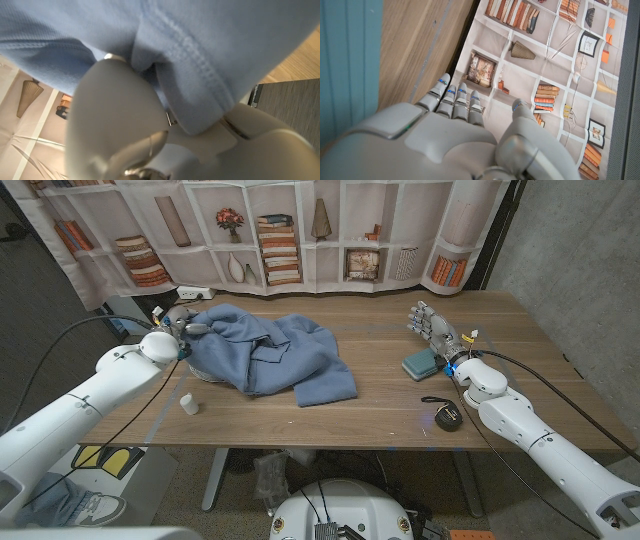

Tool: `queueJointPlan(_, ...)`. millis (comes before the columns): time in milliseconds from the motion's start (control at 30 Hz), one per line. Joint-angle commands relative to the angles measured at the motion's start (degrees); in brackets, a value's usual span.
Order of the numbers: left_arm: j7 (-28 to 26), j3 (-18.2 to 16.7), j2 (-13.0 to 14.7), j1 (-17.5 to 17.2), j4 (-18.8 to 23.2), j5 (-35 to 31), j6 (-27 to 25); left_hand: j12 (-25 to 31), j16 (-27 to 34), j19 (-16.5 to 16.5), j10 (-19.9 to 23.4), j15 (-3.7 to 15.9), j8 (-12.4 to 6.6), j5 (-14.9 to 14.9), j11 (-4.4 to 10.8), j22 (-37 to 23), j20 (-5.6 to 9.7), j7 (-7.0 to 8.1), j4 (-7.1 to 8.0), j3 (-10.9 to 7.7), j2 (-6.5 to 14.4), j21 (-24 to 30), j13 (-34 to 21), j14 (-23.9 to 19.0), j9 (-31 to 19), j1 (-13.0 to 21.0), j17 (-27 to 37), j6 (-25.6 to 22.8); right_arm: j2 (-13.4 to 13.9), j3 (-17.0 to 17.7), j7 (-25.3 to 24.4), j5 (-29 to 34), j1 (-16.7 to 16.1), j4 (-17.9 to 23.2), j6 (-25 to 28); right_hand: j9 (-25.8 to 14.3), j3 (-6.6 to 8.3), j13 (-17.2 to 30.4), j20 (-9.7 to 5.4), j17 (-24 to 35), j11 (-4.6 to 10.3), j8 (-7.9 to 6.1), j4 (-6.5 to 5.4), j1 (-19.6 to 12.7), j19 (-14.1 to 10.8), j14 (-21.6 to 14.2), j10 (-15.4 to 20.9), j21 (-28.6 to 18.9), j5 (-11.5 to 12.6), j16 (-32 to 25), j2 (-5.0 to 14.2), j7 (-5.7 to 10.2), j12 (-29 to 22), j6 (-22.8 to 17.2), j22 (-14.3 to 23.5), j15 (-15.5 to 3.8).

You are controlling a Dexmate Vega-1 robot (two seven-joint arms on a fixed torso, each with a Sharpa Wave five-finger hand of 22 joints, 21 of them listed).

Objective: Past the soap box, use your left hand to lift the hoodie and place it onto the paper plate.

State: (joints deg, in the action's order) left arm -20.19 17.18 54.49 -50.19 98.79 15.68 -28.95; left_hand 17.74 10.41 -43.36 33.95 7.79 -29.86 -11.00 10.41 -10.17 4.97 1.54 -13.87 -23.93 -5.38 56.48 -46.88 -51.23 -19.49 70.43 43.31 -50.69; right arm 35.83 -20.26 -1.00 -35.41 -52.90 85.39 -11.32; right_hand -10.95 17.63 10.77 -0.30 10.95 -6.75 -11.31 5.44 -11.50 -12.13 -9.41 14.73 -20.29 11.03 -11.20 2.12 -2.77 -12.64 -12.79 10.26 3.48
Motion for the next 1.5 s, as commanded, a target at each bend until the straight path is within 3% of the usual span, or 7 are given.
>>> queueJointPlan(33, -2.21, -0.63, 0.01, -1.13, 1.64, -0.47, 1.2, -4.07, -0.6, 6.98, -1.86, -1.63, 1.41, -0.4, 0.25, 0.06, -2.78, 1.66, 9.51, -8.3, 4.77, -2.2, 2.76, 8.15, 0.91, -0.39, -5.13, 2.08, 0.23, -0.18, 0.09, 0.24, -0.14, 0.46, -0.08, -0.12, 0.08, 0.27, -0.21, 0.14, 0.09, -0.12, 0.18, 0.05, -0.53, -0.34, 0.49, 0.29, -0.18, -0.01, 0.62, 0.2, -0.19, -0.59, 0.23, 0.05)
queueJointPlan(467, -1.76, -2.02, -0.38, -3.06, 0.69, 1.01, 5.13, -7.32, -0.06, 26.83, -12.56, -4.98, 6.34, 0.33, -1.66, -0.08, -10.97, 5.55, 12.42, -4.33, 3.9, -10.99, 8.23, 28.31, 2.97, -9.83, -12.18, 12.62, 0.28, -0.3, 0.44, 0.01, -0.12, 0.38, 0.21, -0.12, 0.06, 0.27, -0.21, 0.14, 0.13, -0.1, 0.21, 0.03, -0.64, -0.41, 0.63, 0.47, -0.16, -0.03, 0.65, 0.27, -0.24, -0.55, 0.24, 0.0)
queueJointPlan(700, -1.65, -2.25, -0.32, -3.85, 1.09, 1.3, 5.98, -7.28, -0.03, 29.93, -15.06, -5.38, 8.39, 0.74, -2.24, -0.08, -12.02, 5.97, 13.3, -2.87, 3.27, -12.9, 9.56, 31.62, 3.48, -12.49, -13.64, 16.72, 0.22, 0.01, 0.4, -0.29, -0.49, 0.36, -0.22, -0.12, 0.05, 0.27, -0.2, 0.14, 0.14, -0.12, 0.21, 0.03, -0.68, -0.41, 0.62, 0.54, -0.16, -0.03, 0.67, 0.25, -0.23, -0.59, 0.25, 0.02)
queueJointPlan(933, -1.45, -3.18, -0.03, -5.26, 1.42, 1.84, 8.01, -7.44, -0.03, 33.25, -19.66, -5.5, 14.18, 0.99, -2.18, -0.09, -13.36, 8.04, 14.2, -0.89, 2.51, -15.65, 13.24, 36.49, 4.89, -16.01, -16.99, 26.99, 0.46, 0.24, 0.44, -0.55, -0.94, 0.71, -0.26, -0.12, 0.04, 0.27, -0.22, 0.14, 0.12, -0.12, 0.21, 0.03, -0.71, -0.44, 0.62, 0.61, -0.16, -0.03, 0.68, 0.28, -0.23, -0.59, 0.25, -0.03)
queueJointPlan(1100, -1.16, -3.79, -0.01, -6.74, 0.56, 1.57, 12.43, -7.1, 0.41, 34.72, -22.15, -6.33, 17.36, 0.54, -3.16, -0.07, -14.35, 8.95, 19.83, 3.57, 2.42, -18.06, 16.84, 39.21, 5.84, -26.8, -19.44, 31.72, 0.4, 0.39, 0.62, -0.79, -1.39, 0.7, -0.77, -0.12, 0.04, 0.27, -0.21, 0.14, 0.12, -0.13, 0.24, 0.0, -0.74, -0.43, 0.62, 0.69, -0.16, -0.02, 0.69, 0.28, -0.22, -0.61, 0.25, -0.05)
queueJointPlan(1433, -0.15, -4.02, 0.56, -7.06, 1.26, 2.04, 11.62, -7.17, -0.04, 39.69, -25.93, -7.5, 19.02, -1.31, -4.41, -0.06, -16.87, 8.5, 22.63, 9.53, -2.08, -22.65, 20.4, 44.59, 6.76, -36.7, -22.18, 35.74, 0.34, 0.49, 0.51, -0.88, -1.7, 0.66, -0.98, -0.12, 0.04, 0.27, -0.23, 0.13, 0.04, -0.11, 0.27, -0.03, -0.78, -0.4, 0.6, 0.82, -0.16, 0.0, 0.72, 0.3, -0.21, -0.57, 0.26, 0.01)
queueJointPlan(1500, -0.25, -4.15, 0.62, -7.24, 1.53, 2.0, 11.72, -7.3, 0.0, 40.71, -27.63, -7.87, 19.23, -1.89, -6.15, -0.07, -17.05, 8.64, 22.66, 10.61, -2.66, -23.73, 21.21, 45.96, 6.94, -38.21, -22.87, 37.3, 0.31, 0.45, 0.6, -0.91, -1.69, 0.57, -1.01, -0.12, 0.04, 0.27, -0.22, 0.13, 0.01, -0.11, 0.27, -0.03, -0.78, -0.41, 0.58, 0.84, -0.16, 0.0, 0.72, 0.31, -0.2, -0.58, 0.26, 0.04)
